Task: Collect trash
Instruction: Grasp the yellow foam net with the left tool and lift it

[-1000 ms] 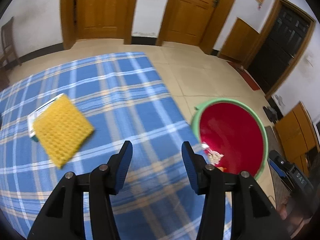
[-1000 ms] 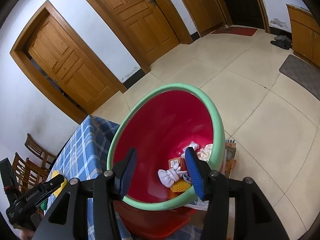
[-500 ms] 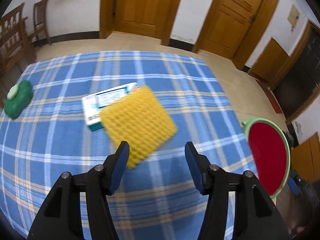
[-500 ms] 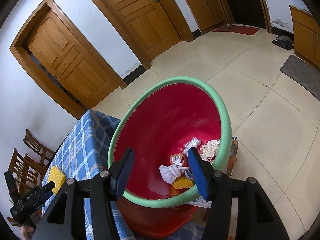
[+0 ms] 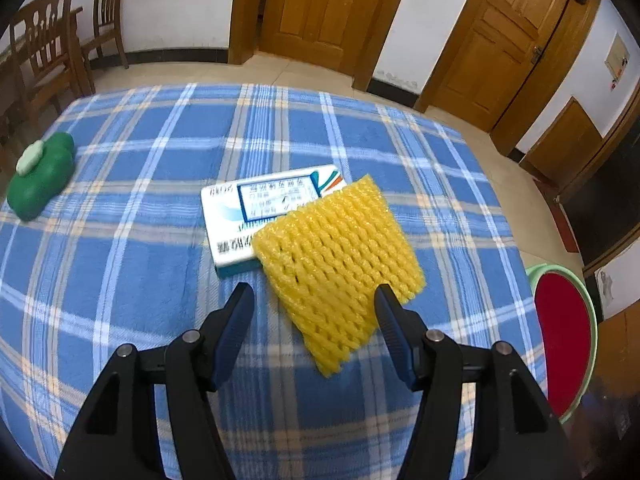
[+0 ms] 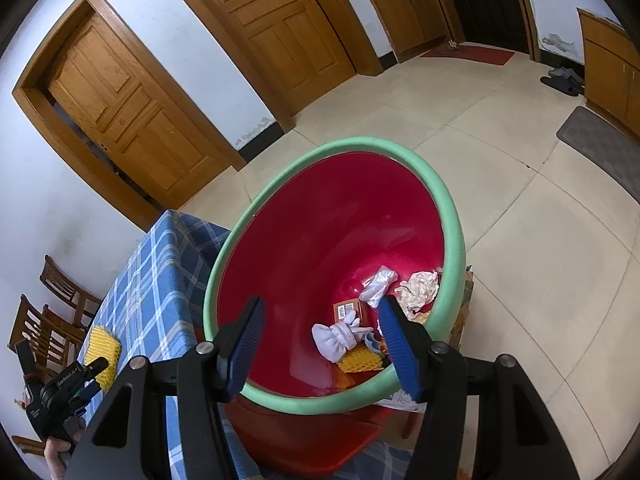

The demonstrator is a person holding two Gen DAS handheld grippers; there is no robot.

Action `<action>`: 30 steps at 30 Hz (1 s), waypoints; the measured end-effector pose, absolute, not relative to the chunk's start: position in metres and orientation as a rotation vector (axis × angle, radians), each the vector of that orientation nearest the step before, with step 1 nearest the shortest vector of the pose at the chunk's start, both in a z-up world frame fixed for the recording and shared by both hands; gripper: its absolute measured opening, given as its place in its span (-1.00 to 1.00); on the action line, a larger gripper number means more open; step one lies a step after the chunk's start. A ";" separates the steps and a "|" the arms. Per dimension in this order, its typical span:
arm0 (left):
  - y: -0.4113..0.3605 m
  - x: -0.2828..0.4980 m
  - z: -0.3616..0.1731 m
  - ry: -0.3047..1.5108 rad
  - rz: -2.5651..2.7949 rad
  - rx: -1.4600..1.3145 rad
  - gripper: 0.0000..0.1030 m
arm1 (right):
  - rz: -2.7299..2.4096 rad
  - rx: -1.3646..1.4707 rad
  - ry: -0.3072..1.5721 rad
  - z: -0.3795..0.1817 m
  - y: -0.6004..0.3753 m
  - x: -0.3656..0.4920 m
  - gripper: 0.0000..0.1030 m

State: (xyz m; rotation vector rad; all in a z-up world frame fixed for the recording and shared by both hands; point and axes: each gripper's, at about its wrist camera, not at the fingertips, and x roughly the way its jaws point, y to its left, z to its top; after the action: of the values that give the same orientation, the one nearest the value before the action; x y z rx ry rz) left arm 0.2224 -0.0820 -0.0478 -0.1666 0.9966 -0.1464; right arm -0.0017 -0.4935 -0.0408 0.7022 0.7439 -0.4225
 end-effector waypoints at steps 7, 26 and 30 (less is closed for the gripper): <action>-0.087 0.223 -0.048 0.976 -0.190 -0.181 0.03 | -0.425 0.696 0.753 -0.042 -0.490 0.001 0.20; -0.053 0.197 -0.020 0.907 -0.273 -0.296 -0.79 | -0.338 0.614 0.748 -0.019 -0.453 0.014 0.25; -0.034 0.189 -0.007 0.868 -0.259 -0.310 -0.80 | -0.284 0.584 0.757 -0.012 -0.432 0.024 0.28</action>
State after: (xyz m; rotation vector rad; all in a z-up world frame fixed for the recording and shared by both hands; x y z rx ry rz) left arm 0.1890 -0.0341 -0.0073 -0.3098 0.8682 -0.2587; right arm 0.0243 -0.4318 -0.0120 0.5838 0.7573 -0.2840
